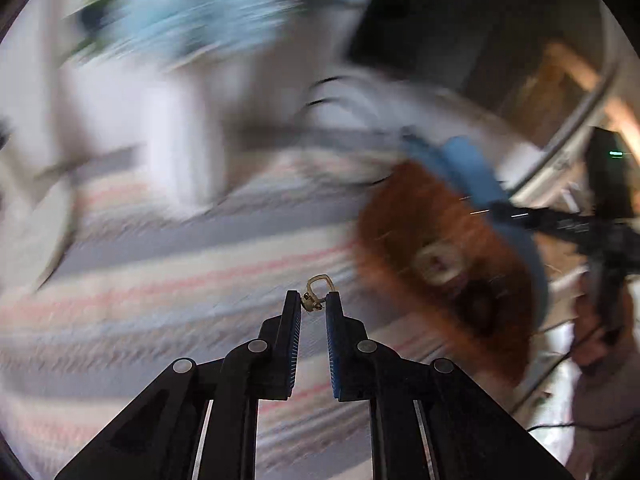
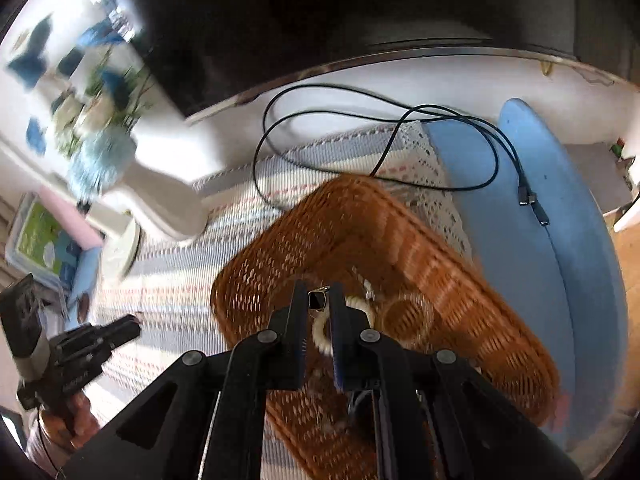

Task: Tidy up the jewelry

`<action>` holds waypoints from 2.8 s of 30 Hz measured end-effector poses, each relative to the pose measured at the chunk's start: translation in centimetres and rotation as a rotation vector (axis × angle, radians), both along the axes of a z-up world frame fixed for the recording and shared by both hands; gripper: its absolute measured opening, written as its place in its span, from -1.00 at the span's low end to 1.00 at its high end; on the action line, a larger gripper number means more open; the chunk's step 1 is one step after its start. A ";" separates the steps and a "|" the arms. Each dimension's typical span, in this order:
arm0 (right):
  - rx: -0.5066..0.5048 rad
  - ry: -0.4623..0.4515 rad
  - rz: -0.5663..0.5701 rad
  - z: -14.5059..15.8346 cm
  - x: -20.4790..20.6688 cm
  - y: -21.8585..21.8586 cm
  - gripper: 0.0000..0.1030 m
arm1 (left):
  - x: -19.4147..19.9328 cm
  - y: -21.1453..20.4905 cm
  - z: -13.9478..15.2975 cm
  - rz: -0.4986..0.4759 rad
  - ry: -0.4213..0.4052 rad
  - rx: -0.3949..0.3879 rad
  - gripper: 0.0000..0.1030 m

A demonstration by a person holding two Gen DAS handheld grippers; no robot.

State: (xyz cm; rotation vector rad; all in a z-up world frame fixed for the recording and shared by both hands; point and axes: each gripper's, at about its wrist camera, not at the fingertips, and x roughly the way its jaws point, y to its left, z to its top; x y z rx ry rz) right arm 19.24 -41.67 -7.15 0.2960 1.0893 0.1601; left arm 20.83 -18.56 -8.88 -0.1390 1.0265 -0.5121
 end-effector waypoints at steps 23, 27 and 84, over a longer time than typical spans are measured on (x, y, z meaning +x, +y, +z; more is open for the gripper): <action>0.020 0.036 -0.102 -1.4 1.6 -3.0 -0.27 | 3.3 -7.4 -1.4 -0.140 0.044 0.010 -0.23; 0.015 0.025 -0.114 0.7 -1.6 -2.7 -0.27 | 1.2 -5.4 0.1 -0.109 0.010 0.045 -0.23; -0.261 0.051 -0.223 5.5 -14.9 4.5 0.31 | -8.8 0.3 7.2 -0.021 -0.101 0.204 0.11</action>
